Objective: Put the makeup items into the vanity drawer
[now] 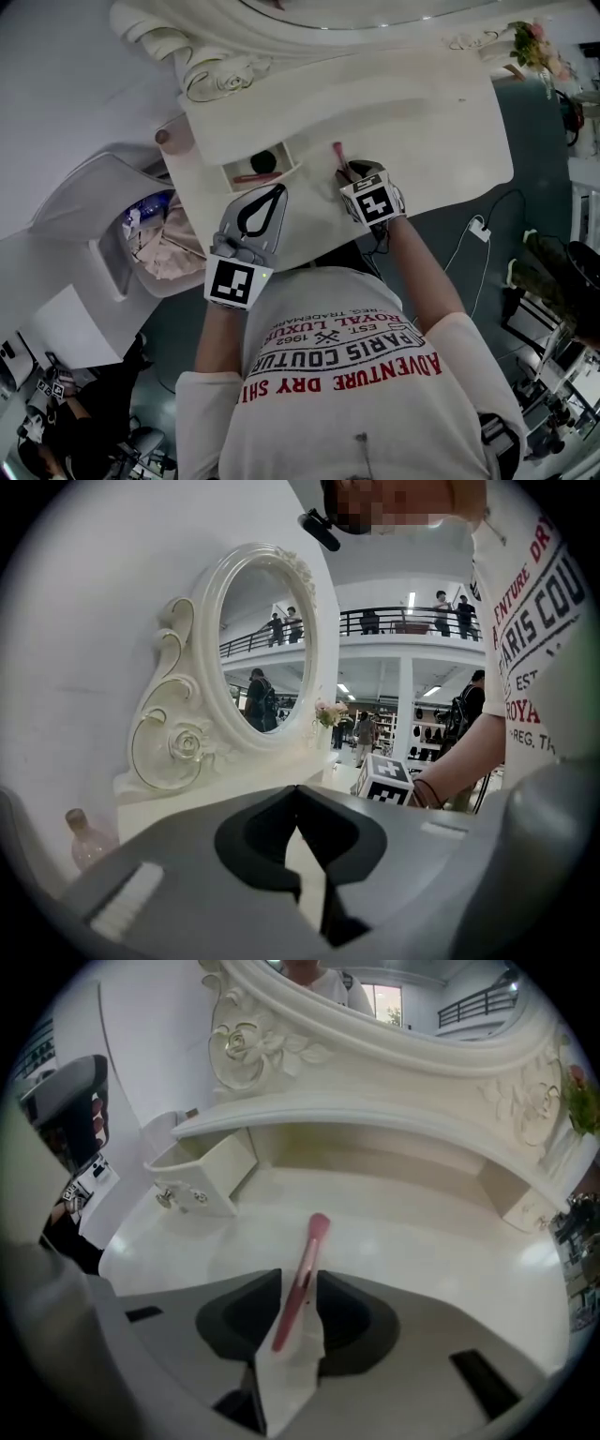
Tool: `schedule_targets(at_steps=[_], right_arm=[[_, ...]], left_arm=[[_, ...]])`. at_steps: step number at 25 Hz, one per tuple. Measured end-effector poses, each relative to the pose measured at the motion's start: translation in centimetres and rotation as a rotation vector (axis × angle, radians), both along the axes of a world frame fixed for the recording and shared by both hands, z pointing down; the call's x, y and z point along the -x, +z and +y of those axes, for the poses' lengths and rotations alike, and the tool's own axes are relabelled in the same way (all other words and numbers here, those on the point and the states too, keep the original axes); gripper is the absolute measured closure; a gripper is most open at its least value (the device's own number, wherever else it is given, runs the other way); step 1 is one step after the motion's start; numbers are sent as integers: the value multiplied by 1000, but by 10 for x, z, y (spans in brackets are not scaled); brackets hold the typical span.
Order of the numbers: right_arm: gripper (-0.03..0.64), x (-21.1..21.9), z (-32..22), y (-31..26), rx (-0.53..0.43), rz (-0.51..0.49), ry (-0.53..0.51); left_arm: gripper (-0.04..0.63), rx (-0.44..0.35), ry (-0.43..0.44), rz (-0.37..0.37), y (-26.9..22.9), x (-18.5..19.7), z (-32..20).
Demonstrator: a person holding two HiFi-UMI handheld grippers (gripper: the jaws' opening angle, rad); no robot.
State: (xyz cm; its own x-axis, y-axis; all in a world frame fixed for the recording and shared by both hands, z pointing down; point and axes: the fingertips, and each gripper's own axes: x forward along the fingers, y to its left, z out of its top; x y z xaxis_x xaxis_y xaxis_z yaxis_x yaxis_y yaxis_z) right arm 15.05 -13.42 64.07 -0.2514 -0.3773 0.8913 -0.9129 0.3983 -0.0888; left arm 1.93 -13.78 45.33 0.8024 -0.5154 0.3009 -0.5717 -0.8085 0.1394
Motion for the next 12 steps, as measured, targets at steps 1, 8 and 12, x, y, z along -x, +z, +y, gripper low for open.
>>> schedule_targets(at_steps=[1, 8, 12], right_arm=[[492, -1, -1, 0, 1, 3, 6], [565, -1, 2, 2, 32, 38, -19], [566, -1, 2, -2, 12, 67, -61]], left_arm=[[586, 3, -1, 0, 1, 1, 0], [586, -1, -10, 10, -3, 8, -2], [586, -17, -21, 17, -10, 11, -2]])
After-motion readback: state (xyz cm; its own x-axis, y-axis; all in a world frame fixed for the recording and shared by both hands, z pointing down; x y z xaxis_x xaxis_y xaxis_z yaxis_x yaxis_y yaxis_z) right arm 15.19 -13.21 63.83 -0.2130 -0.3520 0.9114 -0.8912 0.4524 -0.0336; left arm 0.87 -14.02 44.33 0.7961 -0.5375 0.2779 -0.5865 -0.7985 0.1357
